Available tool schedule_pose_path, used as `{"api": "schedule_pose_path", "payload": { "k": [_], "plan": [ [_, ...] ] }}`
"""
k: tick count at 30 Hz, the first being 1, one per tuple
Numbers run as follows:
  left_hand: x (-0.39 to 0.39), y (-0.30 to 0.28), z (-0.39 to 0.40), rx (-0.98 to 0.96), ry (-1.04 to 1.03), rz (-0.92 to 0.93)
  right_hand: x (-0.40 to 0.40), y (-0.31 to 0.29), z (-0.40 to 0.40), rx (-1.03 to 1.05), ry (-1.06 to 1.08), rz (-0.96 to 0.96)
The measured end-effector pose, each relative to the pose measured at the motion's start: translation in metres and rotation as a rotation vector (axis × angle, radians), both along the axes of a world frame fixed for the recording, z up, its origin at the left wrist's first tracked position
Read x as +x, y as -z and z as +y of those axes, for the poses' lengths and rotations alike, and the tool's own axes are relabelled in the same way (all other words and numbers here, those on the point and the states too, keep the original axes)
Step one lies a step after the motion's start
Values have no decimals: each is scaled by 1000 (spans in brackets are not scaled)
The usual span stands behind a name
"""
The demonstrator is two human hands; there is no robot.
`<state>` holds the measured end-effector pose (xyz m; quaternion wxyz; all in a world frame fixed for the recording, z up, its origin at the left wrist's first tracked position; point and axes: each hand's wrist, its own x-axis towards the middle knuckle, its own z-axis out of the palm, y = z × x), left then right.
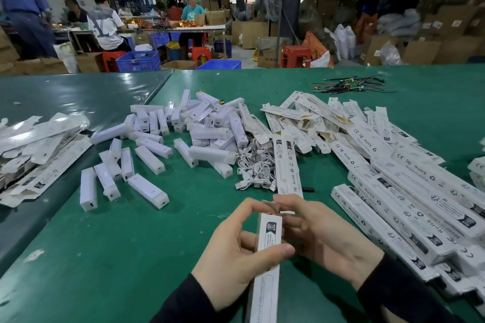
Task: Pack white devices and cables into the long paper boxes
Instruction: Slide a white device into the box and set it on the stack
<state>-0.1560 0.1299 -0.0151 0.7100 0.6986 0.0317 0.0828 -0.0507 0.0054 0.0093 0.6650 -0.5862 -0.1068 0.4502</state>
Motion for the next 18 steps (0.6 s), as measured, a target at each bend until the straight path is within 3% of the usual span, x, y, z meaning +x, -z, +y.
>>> {"api": "schedule_pose_path", "payload": {
  "k": [18],
  "plan": [
    [-3, -3, 5, -63, 21, -15, -2, -3, -1, 9, 39, -63]
  ]
}}
